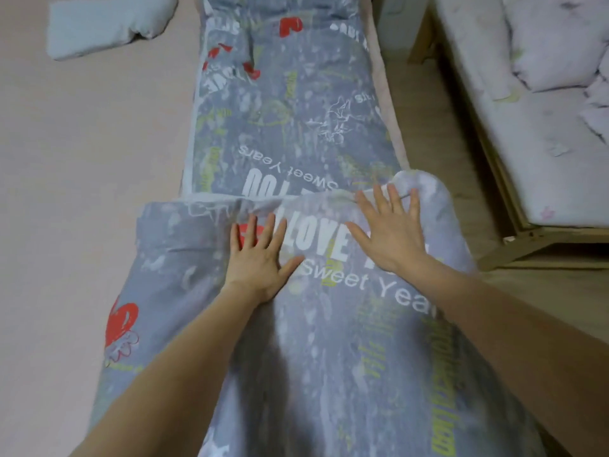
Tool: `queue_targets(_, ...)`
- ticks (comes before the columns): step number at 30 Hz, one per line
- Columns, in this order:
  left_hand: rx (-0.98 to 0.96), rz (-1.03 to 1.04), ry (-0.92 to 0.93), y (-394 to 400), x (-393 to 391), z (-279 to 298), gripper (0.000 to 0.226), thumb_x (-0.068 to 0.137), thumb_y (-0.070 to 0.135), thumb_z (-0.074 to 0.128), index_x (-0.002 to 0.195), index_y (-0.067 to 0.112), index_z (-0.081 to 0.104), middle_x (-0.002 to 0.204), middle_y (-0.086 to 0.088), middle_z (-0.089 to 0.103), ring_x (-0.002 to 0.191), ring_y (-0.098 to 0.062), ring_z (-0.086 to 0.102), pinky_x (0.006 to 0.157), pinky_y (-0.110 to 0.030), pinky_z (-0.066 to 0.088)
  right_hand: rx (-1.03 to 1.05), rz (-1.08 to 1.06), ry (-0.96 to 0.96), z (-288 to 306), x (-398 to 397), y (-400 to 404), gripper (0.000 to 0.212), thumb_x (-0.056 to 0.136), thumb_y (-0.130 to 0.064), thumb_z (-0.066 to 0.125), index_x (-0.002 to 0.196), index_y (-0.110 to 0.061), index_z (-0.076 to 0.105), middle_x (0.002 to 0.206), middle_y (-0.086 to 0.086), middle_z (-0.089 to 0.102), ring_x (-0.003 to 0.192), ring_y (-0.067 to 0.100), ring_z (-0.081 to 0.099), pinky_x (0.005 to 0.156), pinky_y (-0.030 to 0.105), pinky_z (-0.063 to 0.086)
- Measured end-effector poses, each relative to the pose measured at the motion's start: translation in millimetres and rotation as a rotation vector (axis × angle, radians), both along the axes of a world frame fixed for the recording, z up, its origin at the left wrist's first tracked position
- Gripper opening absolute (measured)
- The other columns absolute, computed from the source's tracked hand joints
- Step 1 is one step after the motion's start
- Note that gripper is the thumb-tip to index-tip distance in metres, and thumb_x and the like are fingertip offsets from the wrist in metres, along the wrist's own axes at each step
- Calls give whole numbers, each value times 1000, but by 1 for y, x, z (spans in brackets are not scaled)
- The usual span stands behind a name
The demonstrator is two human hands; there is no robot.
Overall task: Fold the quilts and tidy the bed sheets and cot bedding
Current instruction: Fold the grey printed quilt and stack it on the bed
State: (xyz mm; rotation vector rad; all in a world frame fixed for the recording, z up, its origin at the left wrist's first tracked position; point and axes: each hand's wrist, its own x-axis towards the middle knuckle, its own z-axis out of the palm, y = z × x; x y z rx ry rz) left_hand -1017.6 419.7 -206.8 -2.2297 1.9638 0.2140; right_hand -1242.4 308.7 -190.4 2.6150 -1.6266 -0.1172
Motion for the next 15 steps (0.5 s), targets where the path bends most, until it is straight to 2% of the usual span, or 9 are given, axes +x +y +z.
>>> queue_targets(2, 144, 51, 12, -9, -3, -1, 79, 92, 69, 15, 154, 24, -2, 162, 1, -4, 148, -31, -9, 116, -55, -4, 239, -66, 66, -13, 0, -3, 66, 96, -62, 17, 153, -30, 12, 161, 5, 13, 148, 25, 7, 115, 57, -6)
queue_targets(4, 228, 108, 14, -26, -11, 7, 77, 95, 64, 20, 155, 20, 3, 162, 0, -1, 148, -32, -5, 116, -56, 0, 405, -114, 91, -13, 8, -15, 66, 96, -63, 13, 153, -30, 10, 161, 4, 9, 148, 25, 5, 115, 56, -5)
queue_targets(7, 246, 153, 76, -38, -23, 34, 68, 96, 57, 30, 147, 13, 28, 155, -11, 23, 143, -35, 17, 112, -55, 16, 341, -50, 103, 2, 15, -18, 63, 99, -57, 15, 151, -23, 23, 158, 6, 20, 145, 23, 14, 115, 54, -2)
queue_targets(9, 272, 108, 156, -28, -29, 55, 56, 96, 52, 36, 136, 13, 45, 143, -14, 41, 133, -34, 37, 108, -48, 29, 256, 43, 88, 14, 8, 3, 57, 101, -49, 21, 149, -18, 28, 157, 8, 24, 144, 22, 19, 117, 47, 2)
queue_targets(11, 391, 9, 162, -7, -36, 80, 49, 98, 47, 36, 129, 13, 54, 134, -15, 52, 122, -33, 50, 101, -40, 40, 283, 114, 64, 31, -3, 32, 56, 102, -43, 28, 150, -14, 25, 158, 9, 20, 145, 22, 17, 117, 40, 5)
queue_targets(13, 507, -74, 82, 22, -45, 113, 48, 99, 46, 37, 124, 10, 56, 131, -13, 55, 119, -32, 54, 99, -40, 41, 382, 145, 67, 54, -17, 64, 56, 102, -39, 33, 150, -13, 24, 158, 9, 19, 145, 22, 18, 117, 37, 11)
queue_targets(15, 542, -124, 18, 50, -54, 146, 48, 98, 46, 39, 125, 9, 55, 134, -10, 54, 122, -31, 51, 105, -43, 36, 486, 166, 68, 83, -27, 94, 51, 99, -35, 40, 145, -13, 34, 150, 12, 34, 138, 25, 32, 111, 35, 27)
